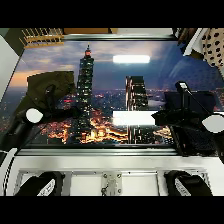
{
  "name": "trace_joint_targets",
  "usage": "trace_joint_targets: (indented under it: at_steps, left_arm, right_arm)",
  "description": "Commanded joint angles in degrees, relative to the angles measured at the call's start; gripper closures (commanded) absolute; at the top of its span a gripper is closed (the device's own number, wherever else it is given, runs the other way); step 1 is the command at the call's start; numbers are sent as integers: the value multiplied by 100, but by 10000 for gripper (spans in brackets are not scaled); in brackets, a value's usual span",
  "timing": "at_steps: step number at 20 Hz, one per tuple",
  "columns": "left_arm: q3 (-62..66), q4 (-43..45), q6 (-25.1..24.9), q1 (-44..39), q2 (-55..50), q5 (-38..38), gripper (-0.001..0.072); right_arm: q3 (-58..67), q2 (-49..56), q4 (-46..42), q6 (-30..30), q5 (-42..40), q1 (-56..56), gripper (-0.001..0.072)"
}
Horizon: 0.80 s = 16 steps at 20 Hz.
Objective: Fold the clothes and pants, and hang the long-sleeved shirts on hangers.
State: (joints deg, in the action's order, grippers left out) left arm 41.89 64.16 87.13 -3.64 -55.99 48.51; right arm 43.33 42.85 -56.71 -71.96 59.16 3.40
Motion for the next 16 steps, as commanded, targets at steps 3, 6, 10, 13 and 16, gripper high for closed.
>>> trace_joint_targets:
  at_steps: [3,6,10,13,16]
  left_arm:
    - [688,809,22,1982,4,369,31]
    - [697,778,26,3515,-109,214,32]
    - [697,492,9,4645,-973,-74,32]
    - [704,330,-337,4730,-1768,-472,32]
    - [704,-2,-365,4730,-2304,-984,32]
  right_arm:
    - [-2,4,0,0,2,4,683]
    - [-2,4,0,0,0,4,683]
    - [-2,4,0,0,0,4,683]
    - [-2,4,0,0,2,4,683]
    - [-2,4,0,0,0,4,683]
